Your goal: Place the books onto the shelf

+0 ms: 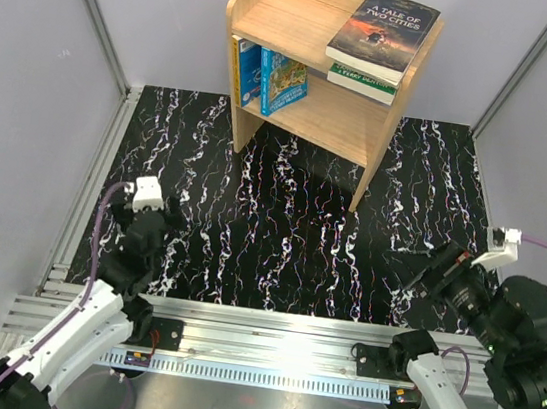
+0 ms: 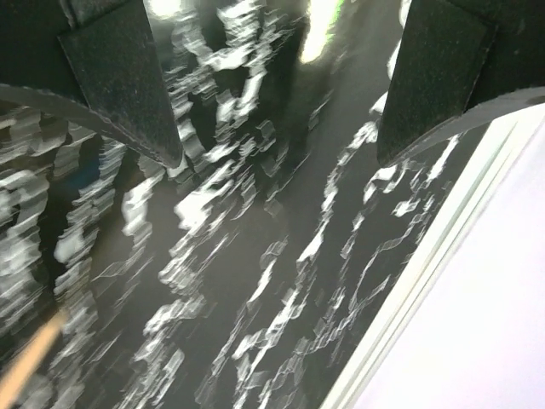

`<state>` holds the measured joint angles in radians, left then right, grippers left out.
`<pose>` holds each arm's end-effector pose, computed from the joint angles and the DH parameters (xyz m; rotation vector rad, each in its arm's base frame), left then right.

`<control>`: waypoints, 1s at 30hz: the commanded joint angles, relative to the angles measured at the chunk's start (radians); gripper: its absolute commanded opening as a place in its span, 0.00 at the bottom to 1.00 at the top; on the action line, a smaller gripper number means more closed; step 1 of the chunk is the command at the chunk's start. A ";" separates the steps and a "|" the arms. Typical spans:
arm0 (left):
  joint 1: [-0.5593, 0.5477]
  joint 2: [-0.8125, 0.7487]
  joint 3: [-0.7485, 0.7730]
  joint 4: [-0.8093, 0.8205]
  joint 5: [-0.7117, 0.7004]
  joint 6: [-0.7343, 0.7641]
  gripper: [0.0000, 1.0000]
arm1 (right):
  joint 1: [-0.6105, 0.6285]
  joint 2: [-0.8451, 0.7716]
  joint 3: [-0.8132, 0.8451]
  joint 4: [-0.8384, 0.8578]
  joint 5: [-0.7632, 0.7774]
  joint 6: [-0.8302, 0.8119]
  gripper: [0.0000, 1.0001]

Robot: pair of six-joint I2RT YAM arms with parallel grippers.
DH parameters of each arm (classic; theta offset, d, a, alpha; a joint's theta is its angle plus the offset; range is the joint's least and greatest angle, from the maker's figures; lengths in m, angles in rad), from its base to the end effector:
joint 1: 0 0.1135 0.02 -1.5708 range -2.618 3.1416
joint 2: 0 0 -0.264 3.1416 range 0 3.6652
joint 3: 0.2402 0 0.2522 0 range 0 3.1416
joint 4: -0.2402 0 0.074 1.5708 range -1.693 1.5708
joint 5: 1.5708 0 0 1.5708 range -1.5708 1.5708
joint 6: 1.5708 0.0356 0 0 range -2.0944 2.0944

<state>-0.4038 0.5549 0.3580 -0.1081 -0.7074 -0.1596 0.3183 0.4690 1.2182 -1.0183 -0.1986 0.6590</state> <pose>0.1415 -0.0353 0.2332 -0.2567 1.7905 0.2632 0.0244 0.0154 0.4146 0.1818 1.9154 0.8546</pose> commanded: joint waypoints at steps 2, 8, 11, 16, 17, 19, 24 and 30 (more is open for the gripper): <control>0.034 -0.001 -0.163 0.377 -0.092 0.153 0.99 | 0.004 -0.056 -0.003 -0.098 0.122 0.054 1.00; 0.152 0.210 -0.258 0.670 -0.012 0.054 0.99 | 0.004 -0.099 0.046 -0.221 0.148 0.042 1.00; 0.200 0.360 -0.242 0.816 0.042 0.049 0.99 | 0.004 -0.093 0.061 -0.253 0.177 0.014 1.00; 0.266 0.600 -0.134 0.965 0.196 0.110 0.99 | 0.004 -0.024 0.049 -0.217 0.189 -0.010 1.00; 0.281 0.637 -0.087 0.966 0.224 0.149 0.99 | 0.004 -0.014 0.044 -0.201 0.183 -0.009 1.00; 0.293 0.728 -0.085 1.014 0.293 0.184 0.99 | 0.004 0.016 0.023 -0.166 0.170 -0.003 1.00; 0.376 0.737 -0.129 1.065 0.410 0.123 0.99 | 0.004 0.063 -0.026 -0.062 0.131 0.024 1.00; 0.378 0.760 -0.163 1.179 0.361 0.104 0.99 | 0.004 0.100 -0.080 0.012 0.111 0.050 1.00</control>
<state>-0.0299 1.3090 0.1997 0.9176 -0.3691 -0.0345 0.3183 0.5594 1.1538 -1.0958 -0.0692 0.6899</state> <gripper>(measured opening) 0.987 0.994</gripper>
